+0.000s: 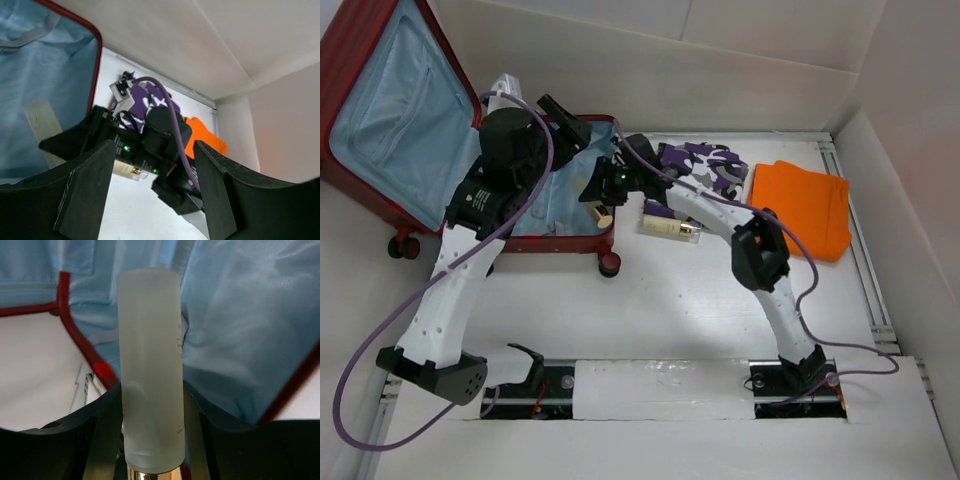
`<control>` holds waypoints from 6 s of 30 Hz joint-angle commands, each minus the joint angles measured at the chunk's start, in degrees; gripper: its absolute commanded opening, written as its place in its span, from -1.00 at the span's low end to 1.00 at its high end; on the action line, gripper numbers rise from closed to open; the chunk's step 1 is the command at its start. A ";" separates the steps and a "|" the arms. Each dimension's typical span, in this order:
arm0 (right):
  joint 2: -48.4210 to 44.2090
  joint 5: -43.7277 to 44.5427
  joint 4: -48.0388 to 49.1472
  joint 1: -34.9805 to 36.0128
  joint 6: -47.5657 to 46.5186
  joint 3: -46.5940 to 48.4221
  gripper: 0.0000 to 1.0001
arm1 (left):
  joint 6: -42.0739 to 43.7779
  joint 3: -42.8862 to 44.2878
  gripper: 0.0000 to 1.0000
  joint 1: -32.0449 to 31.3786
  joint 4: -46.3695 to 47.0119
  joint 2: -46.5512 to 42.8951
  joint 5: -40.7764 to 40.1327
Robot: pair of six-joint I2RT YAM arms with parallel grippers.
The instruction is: Pack the luggage
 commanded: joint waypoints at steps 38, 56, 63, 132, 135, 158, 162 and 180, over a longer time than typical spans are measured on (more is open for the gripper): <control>5.19 29.37 13.34 6.40 9.45 2.44 0.31 | 2.80 -12.51 0.19 0.19 -2.43 -7.69 -13.06; -27.64 28.23 13.34 -5.80 3.75 -25.74 0.01 | 11.33 -8.73 0.19 -2.71 -3.48 0.91 -4.90; -48.22 25.78 11.76 -16.44 -3.09 -53.70 -1.00 | 9.66 -9.17 0.19 -13.76 -3.04 10.74 -3.92; -76.12 1.69 -13.65 -18.12 -23.59 -71.04 0.07 | -42.21 2.54 -0.05 -17.91 -16.58 52.79 -5.59; -76.12 2.22 -14.17 -18.12 -23.59 -69.99 0.07 | -40.62 -3.26 -0.62 -19.22 -13.78 48.40 -3.84; -75.06 4.50 -15.84 -18.12 -24.12 -66.38 0.09 | -9.95 12.55 -1.00 2.37 -13.33 25.53 -5.07; -75.58 5.03 -16.37 -18.12 -24.12 -66.38 0.09 | -5.91 11.41 -1.00 8.44 -13.86 25.00 -6.73; -76.64 6.69 -16.90 -17.07 -24.12 -66.90 0.09 | 10.27 16.93 -1.00 27.61 -9.73 43.09 -1.37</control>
